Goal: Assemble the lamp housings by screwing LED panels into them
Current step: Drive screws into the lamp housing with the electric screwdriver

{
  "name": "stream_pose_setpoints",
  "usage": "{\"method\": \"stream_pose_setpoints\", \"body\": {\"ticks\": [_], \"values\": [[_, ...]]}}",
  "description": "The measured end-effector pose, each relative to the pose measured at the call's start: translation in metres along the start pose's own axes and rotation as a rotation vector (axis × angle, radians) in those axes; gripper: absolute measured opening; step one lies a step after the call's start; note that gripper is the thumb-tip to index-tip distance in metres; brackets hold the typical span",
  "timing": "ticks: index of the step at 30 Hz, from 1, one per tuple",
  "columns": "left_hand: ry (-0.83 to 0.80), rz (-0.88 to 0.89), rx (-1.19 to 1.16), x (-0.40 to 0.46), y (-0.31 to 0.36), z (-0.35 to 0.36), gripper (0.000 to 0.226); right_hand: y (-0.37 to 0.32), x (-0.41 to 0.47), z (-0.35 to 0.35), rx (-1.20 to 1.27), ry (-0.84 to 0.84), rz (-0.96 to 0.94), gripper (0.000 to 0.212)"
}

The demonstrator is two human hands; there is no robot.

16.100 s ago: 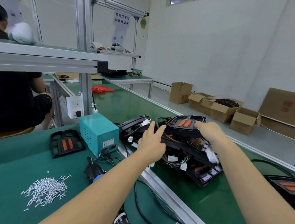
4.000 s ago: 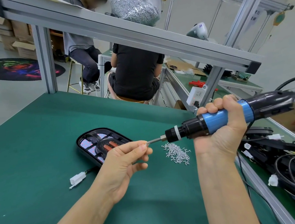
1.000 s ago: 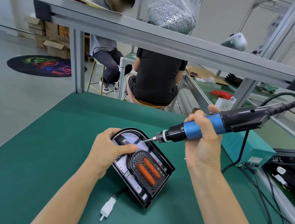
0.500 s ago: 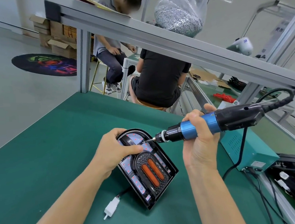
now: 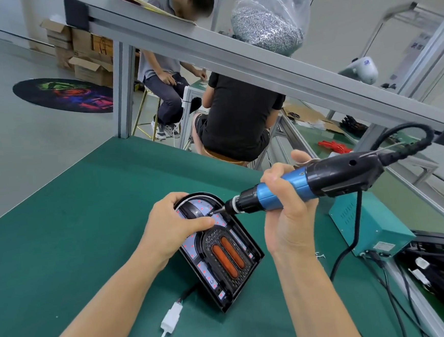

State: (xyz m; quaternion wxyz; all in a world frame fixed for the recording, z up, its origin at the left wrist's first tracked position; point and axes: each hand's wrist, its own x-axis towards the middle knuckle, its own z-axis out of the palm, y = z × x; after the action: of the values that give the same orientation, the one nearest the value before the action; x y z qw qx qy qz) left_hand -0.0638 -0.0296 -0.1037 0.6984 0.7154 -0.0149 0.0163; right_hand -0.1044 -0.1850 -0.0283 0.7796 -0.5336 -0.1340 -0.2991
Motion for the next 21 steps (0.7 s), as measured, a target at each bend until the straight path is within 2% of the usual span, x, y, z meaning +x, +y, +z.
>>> {"method": "stream_pose_setpoints", "body": {"ticks": [21], "values": [[-0.037, -0.021, -0.036, 0.025, -0.008, -0.002, 0.048, 0.015, 0.015, 0.000, 0.053, 0.046, 0.038, 0.041]]}}
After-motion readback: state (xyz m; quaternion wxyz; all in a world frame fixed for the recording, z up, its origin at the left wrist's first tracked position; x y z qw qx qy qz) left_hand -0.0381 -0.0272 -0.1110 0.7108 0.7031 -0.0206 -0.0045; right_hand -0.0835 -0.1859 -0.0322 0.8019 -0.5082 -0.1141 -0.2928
